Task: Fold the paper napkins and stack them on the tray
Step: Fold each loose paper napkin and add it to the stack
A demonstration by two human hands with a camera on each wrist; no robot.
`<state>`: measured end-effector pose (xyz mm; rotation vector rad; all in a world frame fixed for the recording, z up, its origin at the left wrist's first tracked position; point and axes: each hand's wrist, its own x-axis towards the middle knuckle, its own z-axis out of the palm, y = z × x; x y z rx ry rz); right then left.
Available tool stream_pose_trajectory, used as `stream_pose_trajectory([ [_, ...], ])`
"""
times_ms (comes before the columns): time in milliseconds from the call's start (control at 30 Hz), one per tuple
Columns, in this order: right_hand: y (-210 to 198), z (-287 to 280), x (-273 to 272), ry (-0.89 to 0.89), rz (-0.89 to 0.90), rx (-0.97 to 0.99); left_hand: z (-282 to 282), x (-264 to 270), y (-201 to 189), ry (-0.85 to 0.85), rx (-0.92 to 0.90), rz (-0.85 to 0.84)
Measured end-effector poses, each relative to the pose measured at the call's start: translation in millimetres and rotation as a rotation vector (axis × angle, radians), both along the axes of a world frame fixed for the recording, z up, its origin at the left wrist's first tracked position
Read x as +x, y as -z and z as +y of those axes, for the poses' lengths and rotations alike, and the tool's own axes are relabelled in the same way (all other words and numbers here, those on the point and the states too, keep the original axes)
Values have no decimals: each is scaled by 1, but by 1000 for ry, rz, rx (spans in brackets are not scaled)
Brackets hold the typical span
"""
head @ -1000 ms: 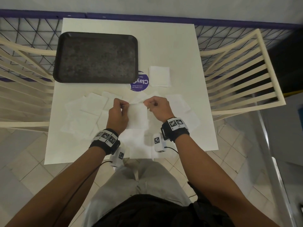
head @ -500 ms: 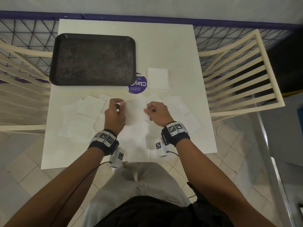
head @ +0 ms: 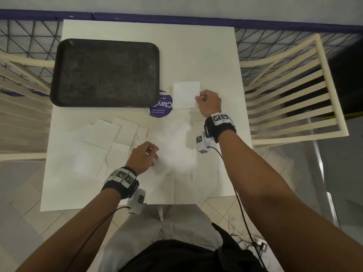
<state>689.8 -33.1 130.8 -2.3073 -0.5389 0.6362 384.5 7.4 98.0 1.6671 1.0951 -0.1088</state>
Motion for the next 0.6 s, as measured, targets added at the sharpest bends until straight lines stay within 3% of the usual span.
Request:
stream_pose_trajectory([
  [600, 31, 1, 13, -15, -4, -141, -4, 21, 8, 2, -13, 60],
])
